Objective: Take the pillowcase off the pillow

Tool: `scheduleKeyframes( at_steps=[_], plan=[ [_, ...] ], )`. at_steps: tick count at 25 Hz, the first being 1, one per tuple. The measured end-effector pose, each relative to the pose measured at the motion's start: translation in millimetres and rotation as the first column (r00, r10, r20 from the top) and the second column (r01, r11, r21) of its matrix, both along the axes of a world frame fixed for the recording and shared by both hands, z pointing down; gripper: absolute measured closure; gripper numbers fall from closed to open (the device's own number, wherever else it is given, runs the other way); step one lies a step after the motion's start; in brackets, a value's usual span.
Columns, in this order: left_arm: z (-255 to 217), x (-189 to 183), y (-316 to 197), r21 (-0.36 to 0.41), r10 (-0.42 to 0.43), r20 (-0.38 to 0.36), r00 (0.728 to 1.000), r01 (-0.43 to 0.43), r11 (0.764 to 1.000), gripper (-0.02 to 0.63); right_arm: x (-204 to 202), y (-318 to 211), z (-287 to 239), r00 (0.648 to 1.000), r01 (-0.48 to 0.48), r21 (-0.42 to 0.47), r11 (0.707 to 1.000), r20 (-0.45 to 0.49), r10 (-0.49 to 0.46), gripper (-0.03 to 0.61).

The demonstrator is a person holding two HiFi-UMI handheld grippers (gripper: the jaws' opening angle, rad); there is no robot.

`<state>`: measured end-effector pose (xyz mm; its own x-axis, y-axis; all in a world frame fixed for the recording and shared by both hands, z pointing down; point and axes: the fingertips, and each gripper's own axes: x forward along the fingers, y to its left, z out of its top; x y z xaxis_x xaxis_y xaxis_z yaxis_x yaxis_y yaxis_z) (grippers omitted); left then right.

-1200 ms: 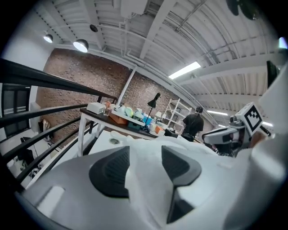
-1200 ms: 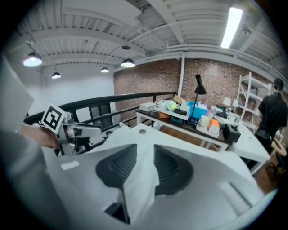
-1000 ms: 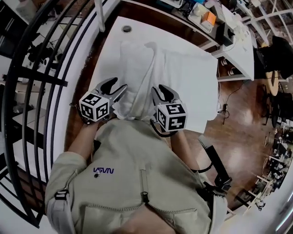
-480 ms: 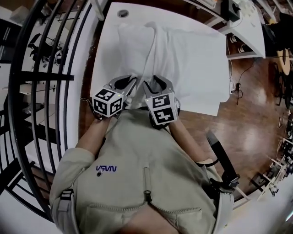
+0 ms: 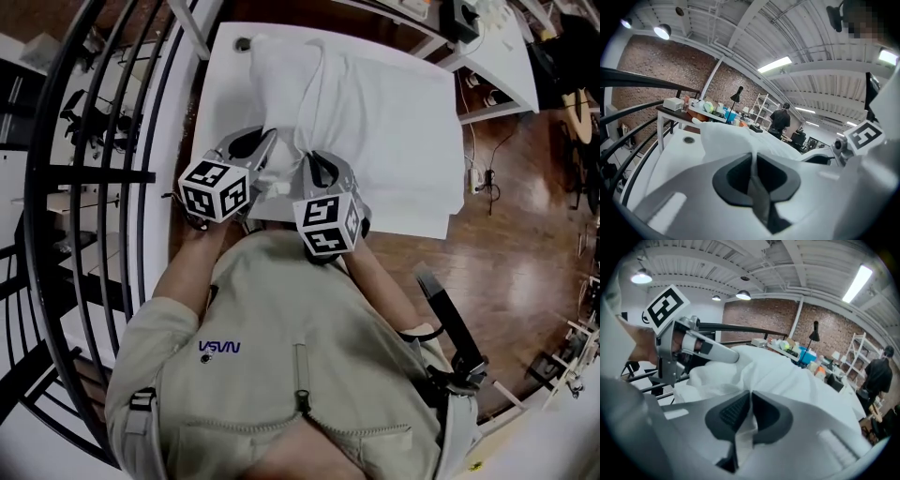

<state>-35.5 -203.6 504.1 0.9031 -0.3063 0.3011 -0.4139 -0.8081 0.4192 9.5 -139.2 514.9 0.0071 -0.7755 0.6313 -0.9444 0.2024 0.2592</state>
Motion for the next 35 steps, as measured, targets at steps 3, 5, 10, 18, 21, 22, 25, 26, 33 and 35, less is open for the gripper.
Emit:
scheduleKeyframes(
  at_steps=[3, 5, 10, 18, 21, 22, 25, 26, 33, 35],
  plan=[
    [-1.6, -10.5, -11.6, -0.017, -0.032, -0.021, 0.999, 0.031, 0.999, 0.586, 13.0, 4.2, -6.1, 0.999, -0.036, 0.021, 0.999, -0.023, 0.036, 0.571],
    [-2.1, -16.4, -18.9, -0.028, -0.048, -0.033, 0.998, 0.047, 0.998, 0.587, 28.8, 12.5, -6.7, 0.996, -0.072, 0.023, 0.997, -0.043, 0.073, 0.571],
    [2.0, -23.5, -31.1, 0.0, -0.046, -0.017, 0.999, 0.046, 0.999, 0.588, 66.4, 29.3, -1.5, 0.98, -0.171, 0.018, 0.985, -0.097, 0.172, 0.571],
    [52.4, -35.9, -33.6, -0.113, -0.087, 0.029, 0.996, 0.09, 0.99, 0.587, 67.4, 25.2, 55.4, 0.974, -0.215, -0.138, 0.967, 0.044, 0.223, 0.571],
    [59.0, -36.6, -25.7, -0.193, -0.084, -0.019, 0.996, 0.079, 0.978, 0.545, 64.5, 23.4, 69.8, 0.964, -0.21, -0.165, 0.964, 0.131, 0.232, 0.571],
    [56.5, -36.9, -23.6, -0.208, -0.079, -0.041, 0.996, 0.069, 0.976, 0.514, 64.3, 22.9, 71.6, 0.961, -0.211, -0.152, 0.966, 0.151, 0.233, 0.571],
    [42.9, -38.9, -16.9, -0.197, -0.048, -0.072, 0.996, 0.033, 0.98, 0.454, 63.0, 23.9, 71.2, 0.951, -0.214, -0.127, 0.969, 0.199, 0.236, 0.566],
    [38.1, -40.2, -12.9, -0.185, -0.034, -0.072, 0.997, 0.02, 0.983, 0.436, 61.7, 24.4, 69.5, 0.948, -0.212, -0.126, 0.969, 0.214, 0.235, 0.56],
    [51.0, -50.2, 50.6, -0.177, 0.045, -0.023, 0.999, -0.048, 0.983, 0.326, 33.1, 39.8, 46.0, 0.944, -0.159, -0.086, 0.984, 0.277, 0.177, 0.463],
    [61.4, -46.5, 58.0, -0.188, 0.041, 0.0, 0.999, -0.04, 0.981, 0.319, 25.9, 47.0, 38.0, 0.941, -0.146, -0.081, 0.986, 0.296, 0.163, 0.462]
  ],
)
